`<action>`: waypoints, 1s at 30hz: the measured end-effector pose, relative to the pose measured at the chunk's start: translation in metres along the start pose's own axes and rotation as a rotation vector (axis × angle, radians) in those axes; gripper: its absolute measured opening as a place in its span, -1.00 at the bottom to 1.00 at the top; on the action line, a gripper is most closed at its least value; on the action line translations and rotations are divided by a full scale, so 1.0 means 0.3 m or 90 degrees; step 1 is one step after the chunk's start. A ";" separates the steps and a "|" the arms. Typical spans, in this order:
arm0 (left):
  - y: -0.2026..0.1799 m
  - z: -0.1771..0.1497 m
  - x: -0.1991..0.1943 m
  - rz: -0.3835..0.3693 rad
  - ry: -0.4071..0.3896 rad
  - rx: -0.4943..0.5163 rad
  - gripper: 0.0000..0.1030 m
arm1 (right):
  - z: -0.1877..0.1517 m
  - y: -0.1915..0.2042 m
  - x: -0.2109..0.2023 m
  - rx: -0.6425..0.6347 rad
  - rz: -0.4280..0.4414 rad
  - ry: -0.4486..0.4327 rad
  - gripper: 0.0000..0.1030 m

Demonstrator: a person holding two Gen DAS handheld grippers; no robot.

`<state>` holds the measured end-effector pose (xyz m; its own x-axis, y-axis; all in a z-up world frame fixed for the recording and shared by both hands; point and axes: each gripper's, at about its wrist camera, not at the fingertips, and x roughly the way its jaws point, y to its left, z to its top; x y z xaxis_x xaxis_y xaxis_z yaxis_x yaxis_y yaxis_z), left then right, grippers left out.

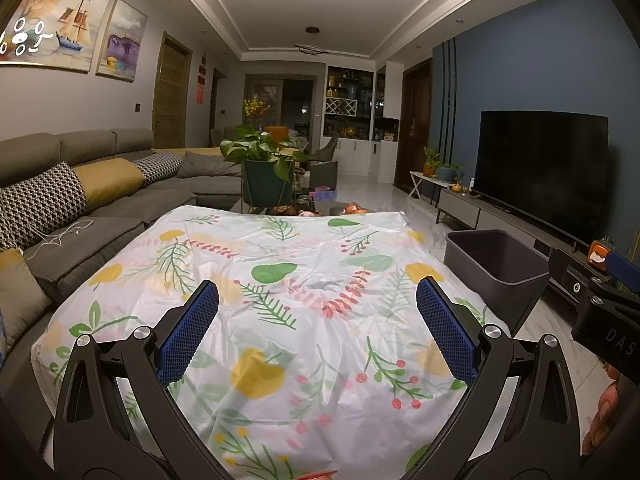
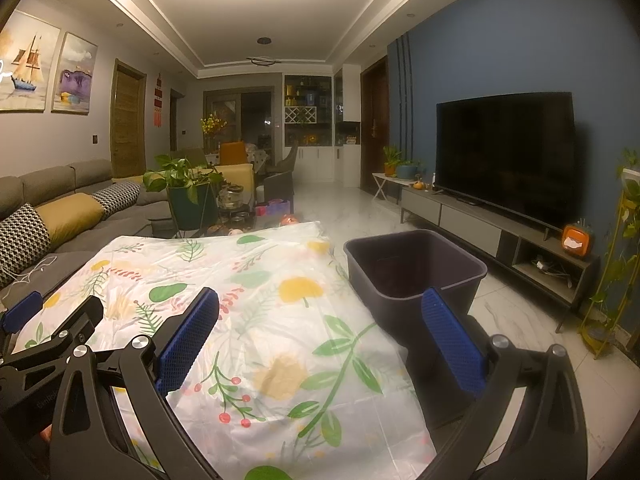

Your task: Collect trash

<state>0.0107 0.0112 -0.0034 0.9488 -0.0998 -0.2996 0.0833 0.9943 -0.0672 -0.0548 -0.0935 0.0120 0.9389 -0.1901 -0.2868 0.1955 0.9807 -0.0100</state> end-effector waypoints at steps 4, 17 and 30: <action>-0.002 0.000 -0.002 0.000 -0.001 0.001 0.90 | 0.000 0.000 0.000 0.000 0.000 0.000 0.91; -0.004 -0.001 -0.003 -0.001 -0.002 0.001 0.90 | 0.006 0.003 -0.005 0.001 -0.001 -0.002 0.91; -0.008 -0.001 -0.008 -0.002 -0.003 0.003 0.90 | 0.022 0.008 -0.009 0.003 -0.001 -0.006 0.91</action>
<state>0.0080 0.0090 -0.0029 0.9500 -0.1023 -0.2950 0.0871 0.9941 -0.0642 -0.0549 -0.0908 0.0191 0.9414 -0.1914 -0.2775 0.1977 0.9802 -0.0055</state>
